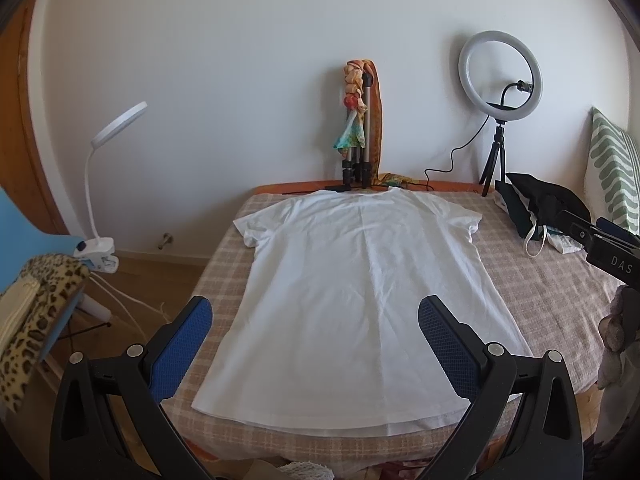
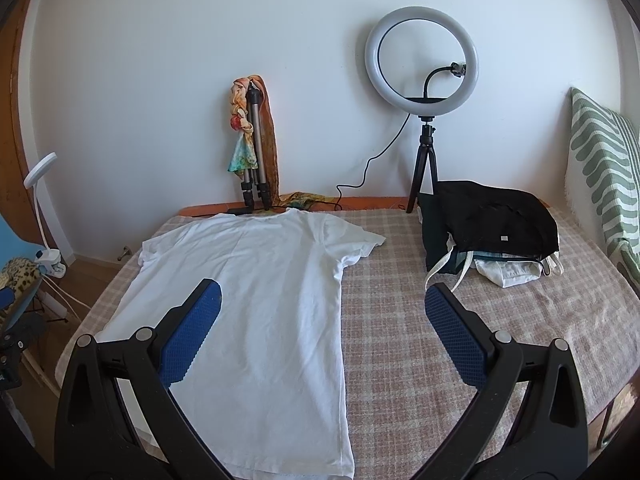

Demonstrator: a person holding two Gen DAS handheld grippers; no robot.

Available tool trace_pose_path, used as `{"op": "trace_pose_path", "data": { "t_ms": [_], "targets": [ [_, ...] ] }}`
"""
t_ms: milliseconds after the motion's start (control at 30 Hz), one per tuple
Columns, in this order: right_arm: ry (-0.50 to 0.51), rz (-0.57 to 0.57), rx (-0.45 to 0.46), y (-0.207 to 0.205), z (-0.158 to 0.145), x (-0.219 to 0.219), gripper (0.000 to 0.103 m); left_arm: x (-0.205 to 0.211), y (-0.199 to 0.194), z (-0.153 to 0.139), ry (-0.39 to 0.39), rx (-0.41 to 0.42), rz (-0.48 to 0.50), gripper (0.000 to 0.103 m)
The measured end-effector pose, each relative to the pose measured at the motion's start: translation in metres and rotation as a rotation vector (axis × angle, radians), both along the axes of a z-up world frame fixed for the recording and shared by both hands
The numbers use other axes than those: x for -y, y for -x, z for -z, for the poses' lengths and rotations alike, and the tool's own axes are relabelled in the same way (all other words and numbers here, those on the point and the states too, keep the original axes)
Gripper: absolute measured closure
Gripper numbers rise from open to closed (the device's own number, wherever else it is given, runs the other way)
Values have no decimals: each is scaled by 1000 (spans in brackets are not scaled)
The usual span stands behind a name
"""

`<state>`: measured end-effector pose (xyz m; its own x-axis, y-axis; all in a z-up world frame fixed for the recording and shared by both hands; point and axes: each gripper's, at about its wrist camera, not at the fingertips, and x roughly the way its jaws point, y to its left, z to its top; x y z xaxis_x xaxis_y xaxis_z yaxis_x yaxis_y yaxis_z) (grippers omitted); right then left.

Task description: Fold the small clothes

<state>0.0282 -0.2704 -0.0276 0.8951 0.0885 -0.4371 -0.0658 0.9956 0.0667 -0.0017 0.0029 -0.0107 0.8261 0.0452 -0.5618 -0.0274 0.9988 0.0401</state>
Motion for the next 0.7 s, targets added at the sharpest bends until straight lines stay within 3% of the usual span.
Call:
{"op": "trace_pose_path", "data": {
  "t_ms": [700],
  "targets": [
    [13, 13, 6, 0, -1, 1, 0, -4, 0, 1, 3, -9, -10, 0]
  ]
}}
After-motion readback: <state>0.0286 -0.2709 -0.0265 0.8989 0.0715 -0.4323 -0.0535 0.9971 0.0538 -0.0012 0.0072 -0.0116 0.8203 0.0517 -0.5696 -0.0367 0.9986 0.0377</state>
